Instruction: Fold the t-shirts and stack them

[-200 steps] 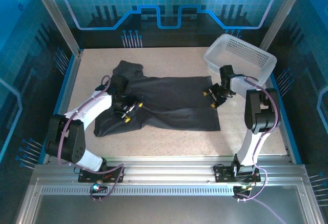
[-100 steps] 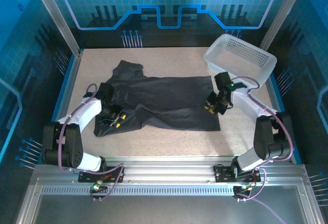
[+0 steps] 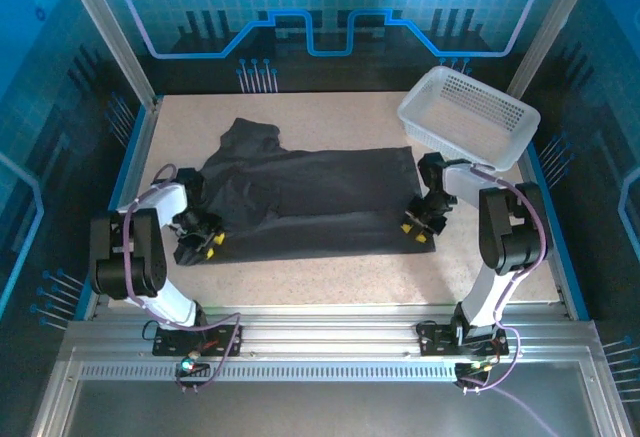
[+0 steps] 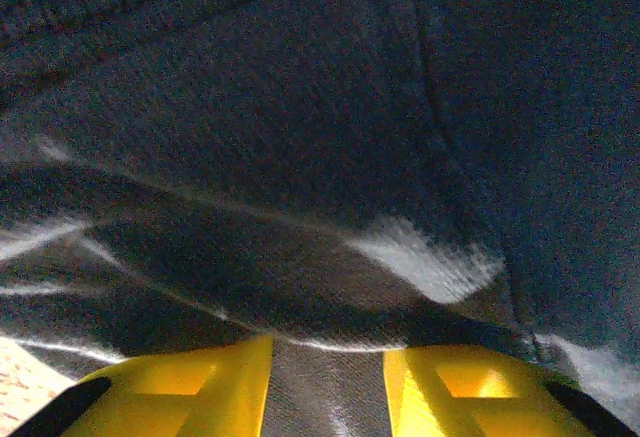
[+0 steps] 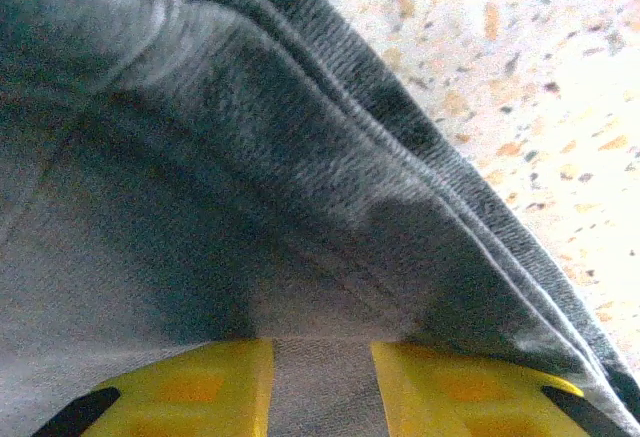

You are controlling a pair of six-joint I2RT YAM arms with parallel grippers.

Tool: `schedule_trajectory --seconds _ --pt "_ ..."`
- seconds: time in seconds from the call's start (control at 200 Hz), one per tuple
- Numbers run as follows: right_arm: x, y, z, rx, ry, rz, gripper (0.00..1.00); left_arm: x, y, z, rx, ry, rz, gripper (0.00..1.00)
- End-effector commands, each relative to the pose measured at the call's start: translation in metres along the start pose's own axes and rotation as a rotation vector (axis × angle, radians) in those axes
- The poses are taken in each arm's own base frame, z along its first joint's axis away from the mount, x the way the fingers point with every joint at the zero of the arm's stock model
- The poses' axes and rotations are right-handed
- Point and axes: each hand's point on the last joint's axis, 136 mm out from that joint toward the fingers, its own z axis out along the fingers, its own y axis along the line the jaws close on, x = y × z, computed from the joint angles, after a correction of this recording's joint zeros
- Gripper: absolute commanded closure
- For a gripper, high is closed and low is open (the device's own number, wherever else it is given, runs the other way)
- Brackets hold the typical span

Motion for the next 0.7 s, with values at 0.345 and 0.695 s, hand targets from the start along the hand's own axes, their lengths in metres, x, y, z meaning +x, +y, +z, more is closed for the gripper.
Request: schedule_trajectory --seconds 0.345,0.695 --pt "-0.004 -0.02 -0.034 0.105 -0.137 -0.067 0.58 0.001 -0.022 -0.05 0.063 -0.129 0.085 0.48" --pt "0.034 0.023 -0.01 0.097 -0.069 -0.275 0.61 0.022 -0.061 -0.019 0.12 0.019 0.056 0.55"
